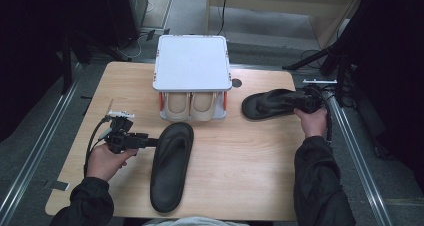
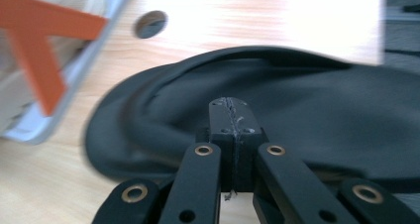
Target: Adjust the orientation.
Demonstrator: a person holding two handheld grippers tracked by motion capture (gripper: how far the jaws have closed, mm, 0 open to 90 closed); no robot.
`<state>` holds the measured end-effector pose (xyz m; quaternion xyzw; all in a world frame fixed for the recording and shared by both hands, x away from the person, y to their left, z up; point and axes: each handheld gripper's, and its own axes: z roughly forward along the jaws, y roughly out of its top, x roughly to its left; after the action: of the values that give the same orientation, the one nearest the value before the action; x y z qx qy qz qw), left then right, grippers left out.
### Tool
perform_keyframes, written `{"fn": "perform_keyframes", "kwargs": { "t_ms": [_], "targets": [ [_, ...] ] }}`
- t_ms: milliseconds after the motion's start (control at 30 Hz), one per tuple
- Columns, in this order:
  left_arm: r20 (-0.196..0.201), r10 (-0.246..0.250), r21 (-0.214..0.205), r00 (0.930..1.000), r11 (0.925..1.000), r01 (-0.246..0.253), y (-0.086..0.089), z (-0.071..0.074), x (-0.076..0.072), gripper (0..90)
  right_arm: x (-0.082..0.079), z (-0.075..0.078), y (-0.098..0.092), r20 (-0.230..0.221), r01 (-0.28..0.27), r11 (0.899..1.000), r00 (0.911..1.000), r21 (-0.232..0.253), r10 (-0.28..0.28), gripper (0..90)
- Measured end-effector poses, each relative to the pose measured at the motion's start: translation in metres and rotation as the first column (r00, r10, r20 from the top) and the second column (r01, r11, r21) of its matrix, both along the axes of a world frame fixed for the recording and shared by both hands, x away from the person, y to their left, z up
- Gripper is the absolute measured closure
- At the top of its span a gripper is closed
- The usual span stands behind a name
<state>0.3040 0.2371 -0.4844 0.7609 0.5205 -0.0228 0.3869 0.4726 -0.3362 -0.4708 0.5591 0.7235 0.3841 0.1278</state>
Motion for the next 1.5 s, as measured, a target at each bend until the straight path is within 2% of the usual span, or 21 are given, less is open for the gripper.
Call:
{"fn": "perform_keyframes", "kwargs": {
  "t_ms": [33,133,200,367,567,1033,1233,1500],
  "targets": [
    [0.000,0.000,0.003,1.0000,1.0000,0.000,0.001,0.000,0.000,39.2,0.006,-0.001,-0.005,-0.005,0.020,1.000,0.9998,-0.015,-0.021,90.0],
    [-0.004,0.009,0.004,1.0000,1.0000,-0.009,0.004,-0.001,-0.001,39.2,0.010,-0.005,-0.011,-0.016,0.044,0.999,0.9989,-0.013,-0.044,90.0],
    [-0.003,0.020,0.000,0.9998,0.9998,-0.020,0.005,-0.001,-0.002,39.2,0.014,-0.011,-0.017,-0.041,0.063,0.998,0.9971,-0.026,-0.064,90.0],
    [-0.008,0.026,0.002,0.9996,0.9996,-0.026,0.007,-0.002,-0.004,39.2,0.017,-0.019,-0.018,-0.077,0.053,0.997,0.9955,-0.047,-0.057,90.0],
    [-0.008,0.029,-0.002,0.9995,0.9996,-0.029,0.008,-0.003,-0.004,39.0,0.016,-0.019,-0.011,-0.081,0.032,0.997,0.9960,-0.063,-0.037,90.0],
    [-0.010,0.036,-0.002,0.9993,0.9993,-0.036,0.016,-0.003,0.001,38.7,0.001,-0.017,0.000,-0.090,-0.012,0.996,0.9959,-0.090,0.003,90.0],
    [-0.006,0.042,-0.006,0.9991,0.9991,-0.042,0.020,-0.002,0.006,38.6,-0.011,-0.017,0.005,-0.083,-0.033,0.994,0.9963,-0.100,0.024,90.0],
    [-0.007,0.045,-0.008,0.9990,0.9989,-0.045,0.022,-0.001,0.013,38.4,-0.028,-0.017,0.017,-0.094,-0.060,0.993,0.9943,-0.105,0.051,90.0]
  ]
}}
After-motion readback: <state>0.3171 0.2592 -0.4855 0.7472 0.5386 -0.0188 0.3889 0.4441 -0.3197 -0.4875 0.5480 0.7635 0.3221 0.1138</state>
